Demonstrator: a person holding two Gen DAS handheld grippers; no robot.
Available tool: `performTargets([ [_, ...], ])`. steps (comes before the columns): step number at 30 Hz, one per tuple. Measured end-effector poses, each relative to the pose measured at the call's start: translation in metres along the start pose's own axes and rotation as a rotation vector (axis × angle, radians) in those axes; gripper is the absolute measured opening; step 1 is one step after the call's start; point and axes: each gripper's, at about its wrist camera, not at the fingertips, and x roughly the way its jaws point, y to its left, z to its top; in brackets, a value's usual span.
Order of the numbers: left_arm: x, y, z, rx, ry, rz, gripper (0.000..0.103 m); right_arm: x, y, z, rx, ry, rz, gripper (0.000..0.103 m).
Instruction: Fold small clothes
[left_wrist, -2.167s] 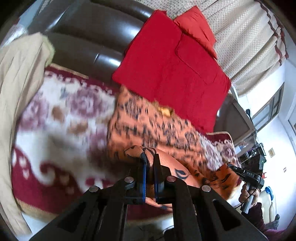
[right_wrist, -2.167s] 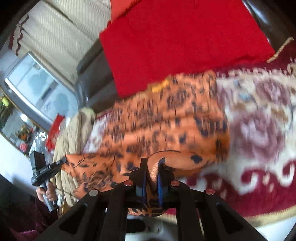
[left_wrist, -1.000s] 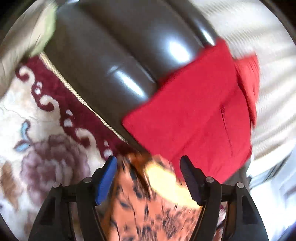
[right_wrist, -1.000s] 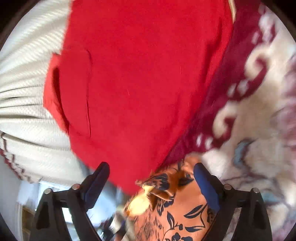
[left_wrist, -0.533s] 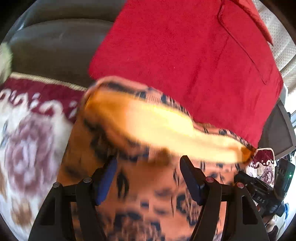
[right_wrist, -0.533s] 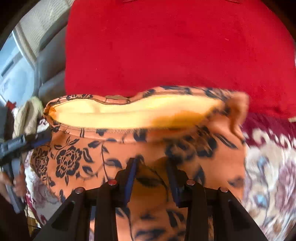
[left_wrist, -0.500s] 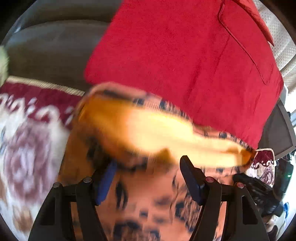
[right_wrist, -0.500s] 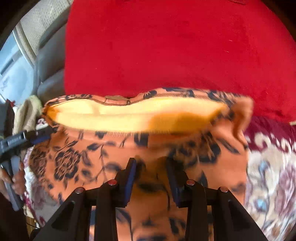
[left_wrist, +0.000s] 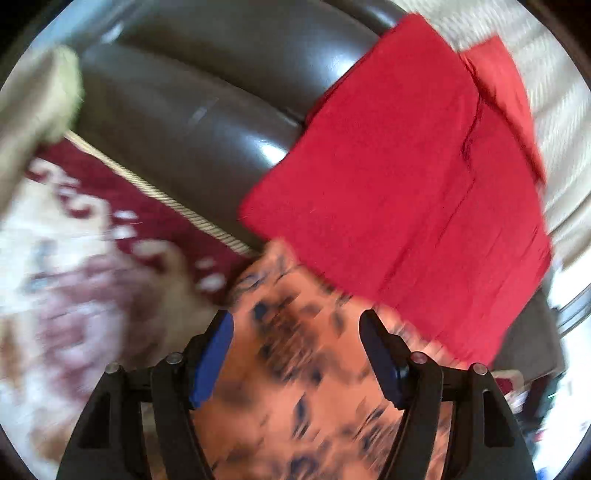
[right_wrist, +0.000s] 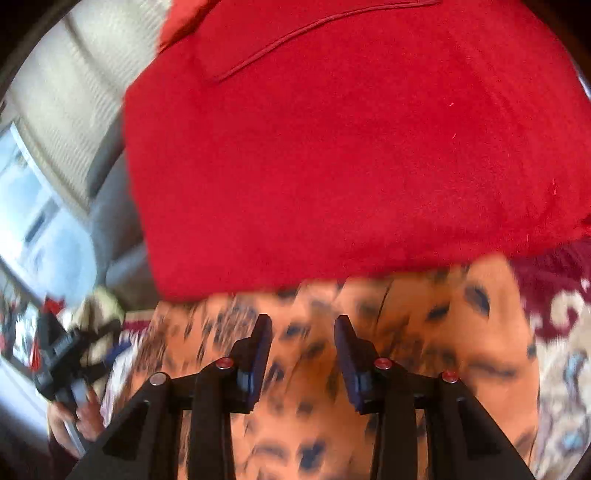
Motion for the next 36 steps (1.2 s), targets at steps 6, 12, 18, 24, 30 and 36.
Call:
performTargets([
  [6, -0.022, -0.008, -0.073, 0.078, -0.006, 0.09, 0.081, -0.031, 0.014, -0.055, 0.037, 0.019, 0.053, 0.039],
  [12, 0.0, 0.003, -0.09, 0.094, 0.089, 0.22, 0.081, -0.028, 0.006, -0.095, -0.004, 0.138, -0.03, 0.039],
  [18, -0.05, -0.012, -0.112, 0.073, 0.044, 0.053, 0.081, -0.088, -0.028, -0.113, 0.22, 0.058, 0.155, 0.076],
  [24, -0.009, -0.002, -0.132, -0.111, 0.212, -0.09, 0.084, -0.109, -0.082, -0.149, 0.505, 0.05, 0.217, 0.076],
  [30, 0.007, 0.017, -0.11, -0.313, 0.118, -0.166, 0.087, -0.095, -0.127, -0.15, 0.674, 0.019, 0.196, 0.076],
  [36, 0.021, 0.022, -0.097, -0.396, 0.017, -0.255, 0.088, -0.066, -0.14, -0.121, 0.708, -0.072, 0.289, 0.076],
])
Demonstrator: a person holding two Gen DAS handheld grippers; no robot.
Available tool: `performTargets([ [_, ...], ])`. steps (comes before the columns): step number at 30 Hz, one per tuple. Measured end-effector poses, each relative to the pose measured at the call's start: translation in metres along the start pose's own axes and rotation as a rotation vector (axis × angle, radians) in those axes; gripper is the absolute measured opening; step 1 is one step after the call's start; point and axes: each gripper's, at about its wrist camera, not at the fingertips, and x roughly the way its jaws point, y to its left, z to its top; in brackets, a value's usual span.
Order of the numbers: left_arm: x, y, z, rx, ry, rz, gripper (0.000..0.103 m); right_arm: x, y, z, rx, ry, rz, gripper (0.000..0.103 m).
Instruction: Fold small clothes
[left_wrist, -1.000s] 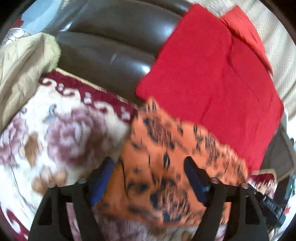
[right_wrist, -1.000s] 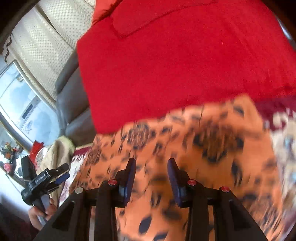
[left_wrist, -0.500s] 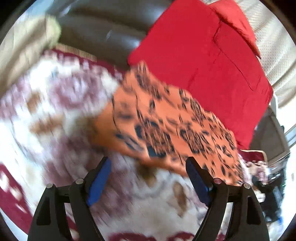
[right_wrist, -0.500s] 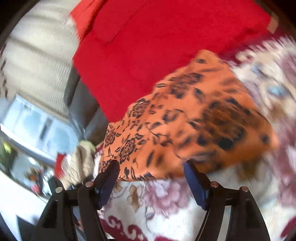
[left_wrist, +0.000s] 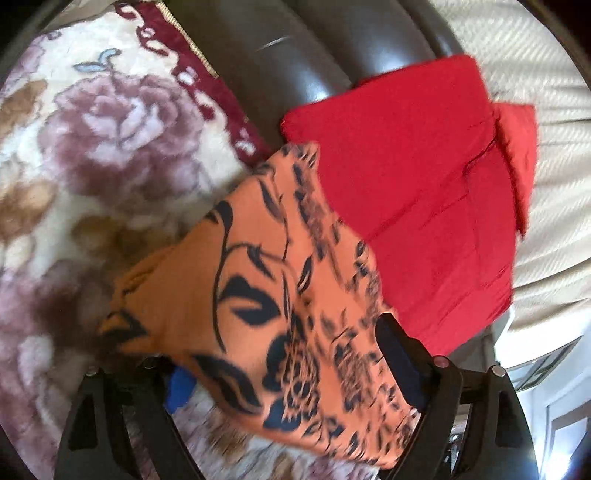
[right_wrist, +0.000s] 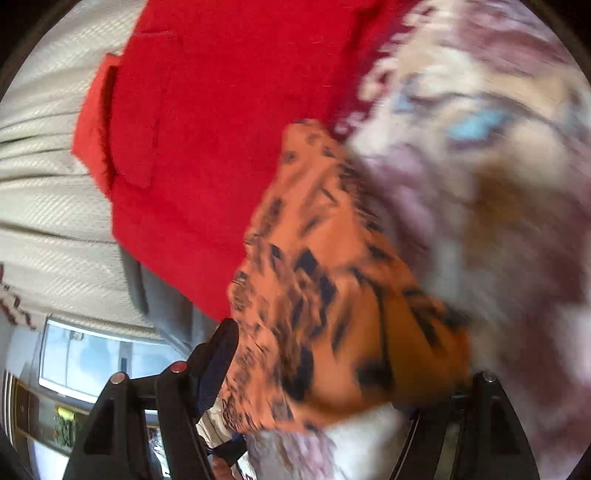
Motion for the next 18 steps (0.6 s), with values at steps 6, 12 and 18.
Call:
performTargets([
  [6, 0.009, 0.003, 0.001, 0.069, -0.021, 0.068, 0.026, 0.033, 0.011, 0.01, -0.146, -0.024, -0.103, 0.037],
  [12, -0.025, -0.02, -0.006, 0.157, -0.042, 0.05, 0.022, 0.008, 0.04, -0.005, -0.268, -0.085, -0.101, 0.023],
  [18, -0.09, -0.037, -0.033, 0.271, -0.034, 0.079, 0.022, -0.051, 0.057, -0.037, -0.288, -0.106, -0.061, 0.023],
])
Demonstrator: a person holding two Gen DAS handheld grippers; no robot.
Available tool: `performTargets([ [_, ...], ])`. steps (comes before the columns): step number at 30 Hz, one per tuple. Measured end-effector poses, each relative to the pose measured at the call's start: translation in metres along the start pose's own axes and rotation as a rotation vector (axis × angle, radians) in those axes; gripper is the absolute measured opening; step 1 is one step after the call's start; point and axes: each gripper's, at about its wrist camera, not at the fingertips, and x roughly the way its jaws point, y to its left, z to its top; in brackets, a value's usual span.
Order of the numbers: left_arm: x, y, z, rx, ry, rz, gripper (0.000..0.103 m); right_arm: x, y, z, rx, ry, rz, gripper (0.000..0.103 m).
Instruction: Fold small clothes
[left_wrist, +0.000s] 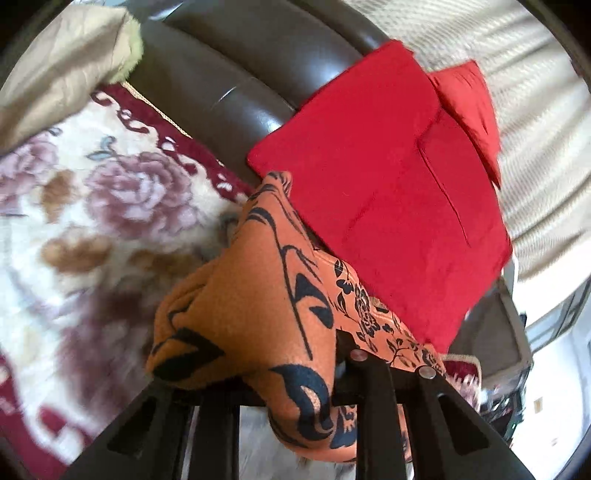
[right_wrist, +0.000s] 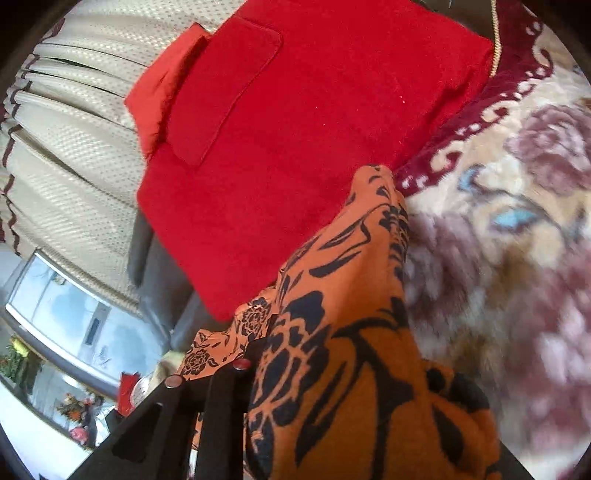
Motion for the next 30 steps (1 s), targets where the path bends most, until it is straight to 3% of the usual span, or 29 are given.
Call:
performTargets([
  [4, -0.002, 0.017, -0.031, 0.002, 0.112, 0.082, 0.026, -0.024, -0.016, -0.026, 0.018, 0.085, -0.066, 0.023],
  [6, 0.005, 0.034, -0.044, -0.048, 0.19, 0.14, 0.029, -0.017, -0.034, -0.037, 0.08, 0.165, -0.121, 0.029],
  [7, 0.004, 0.044, -0.048, -0.081, 0.213, 0.127, 0.034, -0.012, -0.041, -0.039, 0.119, 0.202, -0.134, 0.034],
  [9, -0.009, 0.052, -0.048, -0.116, 0.21, 0.104, 0.039, -0.02, -0.063, -0.043, 0.275, 0.247, -0.12, 0.058],
  [10, -0.017, 0.052, -0.046, -0.112, 0.208, 0.126, 0.045, -0.031, -0.068, -0.04, 0.305, 0.227, -0.113, 0.059],
  [12, -0.042, 0.047, -0.04, -0.065, 0.166, 0.176, 0.046, -0.051, -0.065, -0.027, 0.279, 0.176, -0.136, 0.062],
  [16, -0.08, 0.011, -0.022, 0.108, -0.002, 0.264, 0.058, -0.103, -0.041, -0.004, 0.115, 0.025, -0.162, 0.062],
  [20, -0.066, -0.027, -0.007, 0.287, -0.066, 0.287, 0.06, -0.107, -0.006, -0.002, -0.051, 0.015, -0.146, 0.062],
  [22, -0.048, -0.037, -0.004, 0.355, -0.056, 0.268, 0.062, -0.083, 0.02, -0.01, -0.145, 0.047, -0.157, 0.06],
  [24, -0.019, -0.038, -0.002, 0.378, -0.018, 0.313, 0.062, -0.054, 0.036, -0.017, -0.208, 0.082, -0.182, 0.055],
  [28, 0.045, 0.001, 0.0, 0.339, 0.142, 0.446, 0.065, -0.009, 0.023, -0.026, -0.231, 0.145, -0.241, 0.051],
  [29, 0.055, 0.013, 0.001, 0.312, 0.17, 0.436, 0.071, 0.0, 0.013, -0.025, -0.222, 0.16, -0.273, 0.051],
  [30, 0.057, 0.021, 0.003, 0.277, 0.174, 0.407, 0.073, 0.013, 0.001, -0.022, -0.206, 0.183, -0.308, 0.043],
])
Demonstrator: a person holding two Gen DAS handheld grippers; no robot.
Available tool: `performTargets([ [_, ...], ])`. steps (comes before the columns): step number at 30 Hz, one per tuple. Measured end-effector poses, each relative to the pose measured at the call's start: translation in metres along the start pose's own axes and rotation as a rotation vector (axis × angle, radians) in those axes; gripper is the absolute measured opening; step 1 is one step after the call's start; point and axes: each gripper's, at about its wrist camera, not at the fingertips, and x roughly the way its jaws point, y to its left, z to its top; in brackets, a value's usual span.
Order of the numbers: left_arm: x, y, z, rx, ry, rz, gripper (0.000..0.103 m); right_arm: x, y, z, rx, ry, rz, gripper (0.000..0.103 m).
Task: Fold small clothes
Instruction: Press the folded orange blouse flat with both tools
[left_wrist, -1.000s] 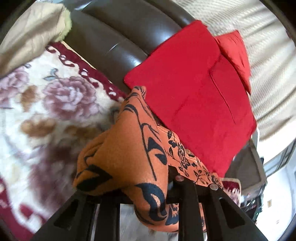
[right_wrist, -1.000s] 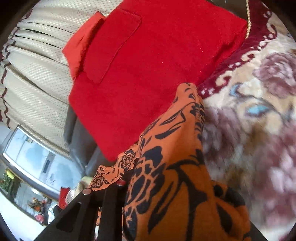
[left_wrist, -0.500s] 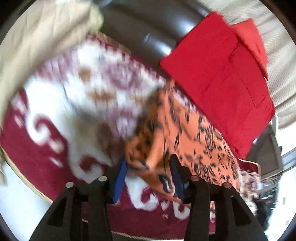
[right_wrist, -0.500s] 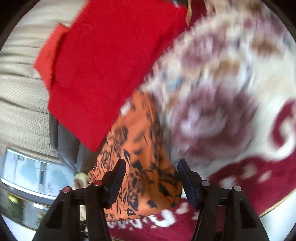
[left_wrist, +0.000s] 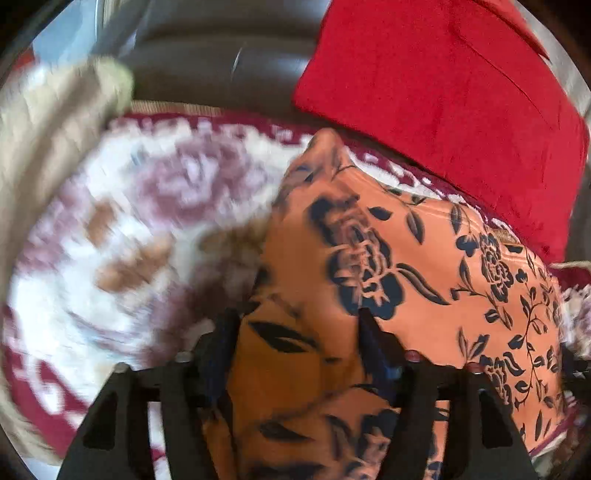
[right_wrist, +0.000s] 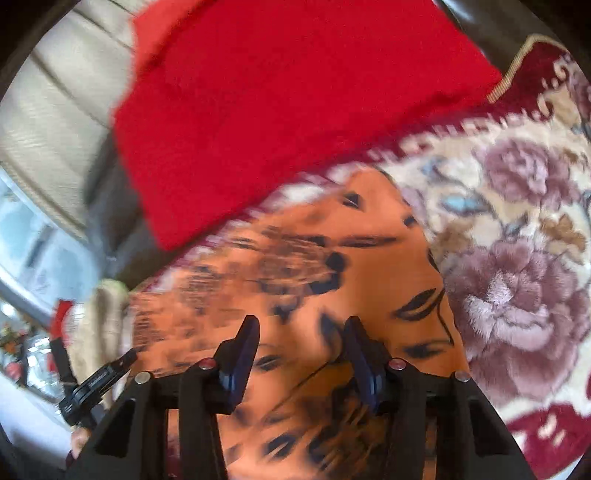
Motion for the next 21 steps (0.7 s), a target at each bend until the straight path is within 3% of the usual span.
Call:
performTargets([
  [1, -0.002, 0.004, 0.002, -0.018, 0.001, -0.01, 0.075, 0.01, -0.009, 0.003, 0.016, 0.02, -0.016, 0.038],
  [9, -0.01, -0.03, 0.043, 0.083, -0.075, 0.034, 0.075, 0.01, 0.011, 0.046, -0.013, -0.08, -0.001, 0.041],
  [12, 0.031, -0.037, 0.051, 0.113, 0.007, 0.123, 0.077, 0.037, 0.021, 0.062, -0.031, -0.055, -0.019, 0.041],
  [13, 0.047, -0.034, 0.051, 0.1, 0.061, 0.134, 0.085, 0.054, 0.02, 0.065, -0.027, -0.006, -0.054, 0.042],
  [14, 0.047, -0.029, 0.052, 0.063, 0.04, 0.118, 0.088, 0.065, 0.018, 0.065, -0.02, 0.025, -0.082, 0.041],
  [17, 0.038, -0.026, 0.053, 0.049, 0.047, 0.11, 0.088, 0.074, 0.012, 0.069, -0.01, 0.014, -0.085, 0.041],
  [21, 0.0, -0.033, 0.032, 0.101, -0.031, 0.081, 0.088, 0.053, 0.018, 0.059, -0.04, -0.012, -0.098, 0.041],
])
